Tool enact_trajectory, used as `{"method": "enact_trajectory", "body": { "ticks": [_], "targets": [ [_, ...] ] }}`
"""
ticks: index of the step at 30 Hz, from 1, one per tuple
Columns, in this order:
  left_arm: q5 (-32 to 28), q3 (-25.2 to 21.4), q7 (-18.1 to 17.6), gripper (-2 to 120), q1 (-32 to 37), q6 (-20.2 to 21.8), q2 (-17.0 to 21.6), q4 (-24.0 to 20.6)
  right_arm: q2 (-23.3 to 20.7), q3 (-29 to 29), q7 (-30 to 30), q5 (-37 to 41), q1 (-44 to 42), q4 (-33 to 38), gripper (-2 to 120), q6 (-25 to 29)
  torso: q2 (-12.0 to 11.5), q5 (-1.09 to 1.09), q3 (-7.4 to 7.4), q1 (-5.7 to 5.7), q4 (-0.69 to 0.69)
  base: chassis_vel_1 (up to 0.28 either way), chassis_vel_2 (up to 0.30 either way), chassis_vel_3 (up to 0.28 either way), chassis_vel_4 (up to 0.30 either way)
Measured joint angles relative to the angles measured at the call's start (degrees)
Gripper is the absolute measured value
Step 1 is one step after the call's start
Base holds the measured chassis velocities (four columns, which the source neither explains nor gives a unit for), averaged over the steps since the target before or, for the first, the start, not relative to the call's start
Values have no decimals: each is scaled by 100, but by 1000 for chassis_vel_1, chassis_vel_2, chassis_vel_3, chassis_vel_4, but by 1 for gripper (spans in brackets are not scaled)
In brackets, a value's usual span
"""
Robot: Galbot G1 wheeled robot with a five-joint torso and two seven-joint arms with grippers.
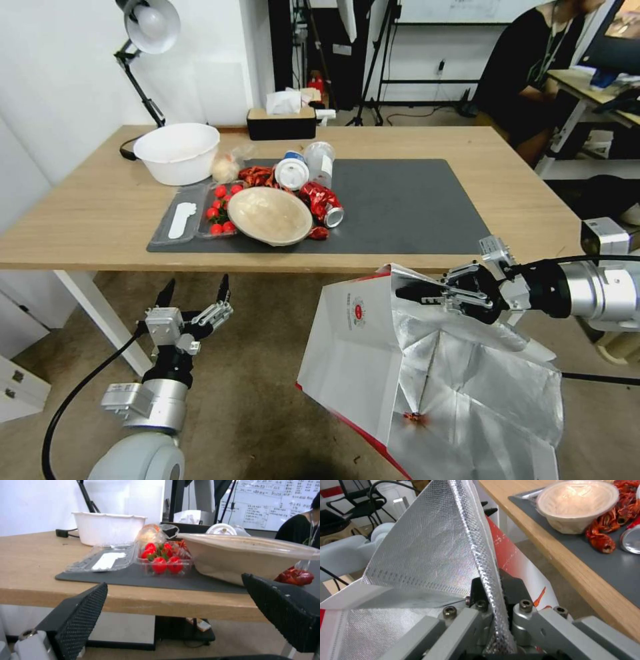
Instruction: Pick up the food delivery bag from the floor and place it on the table.
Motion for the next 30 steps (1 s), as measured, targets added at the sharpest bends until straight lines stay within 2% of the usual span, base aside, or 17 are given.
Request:
{"method": "enact_trajectory", "body": {
  "ticks": [30],
  "targets": [
    [8, 11, -7, 100, 0, -5, -8, 10, 14, -10, 1, -15, -6, 5, 0, 12, 758, 0, 429, 327, 0, 0, 0, 0, 0]
  ]
}}
